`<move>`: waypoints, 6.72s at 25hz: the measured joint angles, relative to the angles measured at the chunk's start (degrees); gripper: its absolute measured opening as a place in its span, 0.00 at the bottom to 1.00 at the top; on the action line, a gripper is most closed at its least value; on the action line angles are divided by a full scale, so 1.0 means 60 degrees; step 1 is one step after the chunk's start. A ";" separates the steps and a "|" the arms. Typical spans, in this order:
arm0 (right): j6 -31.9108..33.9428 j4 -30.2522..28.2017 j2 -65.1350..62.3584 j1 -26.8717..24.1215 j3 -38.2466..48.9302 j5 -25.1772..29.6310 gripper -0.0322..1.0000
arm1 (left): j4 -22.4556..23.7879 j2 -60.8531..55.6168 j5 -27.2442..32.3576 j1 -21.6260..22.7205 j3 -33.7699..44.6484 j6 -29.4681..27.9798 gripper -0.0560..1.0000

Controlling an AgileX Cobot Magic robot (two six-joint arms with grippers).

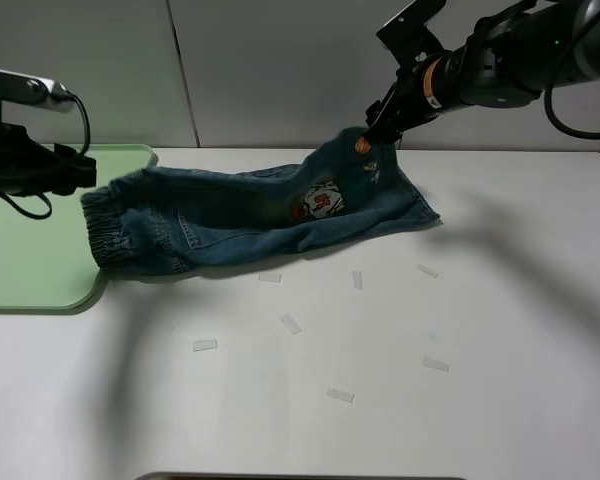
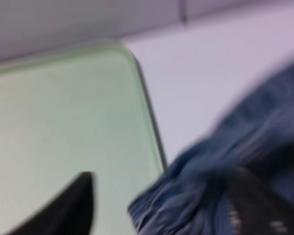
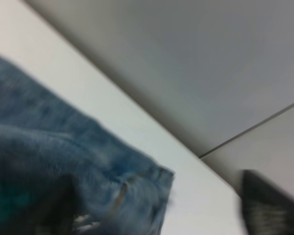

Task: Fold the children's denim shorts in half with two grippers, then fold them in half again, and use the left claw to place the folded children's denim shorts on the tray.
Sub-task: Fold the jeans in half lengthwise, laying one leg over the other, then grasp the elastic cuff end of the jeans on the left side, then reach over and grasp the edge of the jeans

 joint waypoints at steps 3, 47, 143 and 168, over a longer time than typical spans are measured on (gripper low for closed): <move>0.0362 0.0036 0.0423 0.0000 -0.0668 0.0592 0.69 | -0.1228 0.0000 -0.0676 0.0044 0.0000 0.0000 0.76; -0.1882 0.3573 -0.6837 0.2167 -0.0965 0.4902 0.70 | 0.0996 -1.3452 1.0259 -0.0207 -0.1595 -0.2376 0.80; -0.2698 0.6766 -0.6927 0.3363 0.0105 0.8445 0.70 | -0.4133 -1.4996 1.5164 -0.1357 0.0999 0.2242 0.86; -1.0660 1.4810 0.0390 -0.2643 -0.3397 0.7062 0.70 | -0.4133 -1.4996 1.5164 -0.1357 0.0999 0.2242 0.86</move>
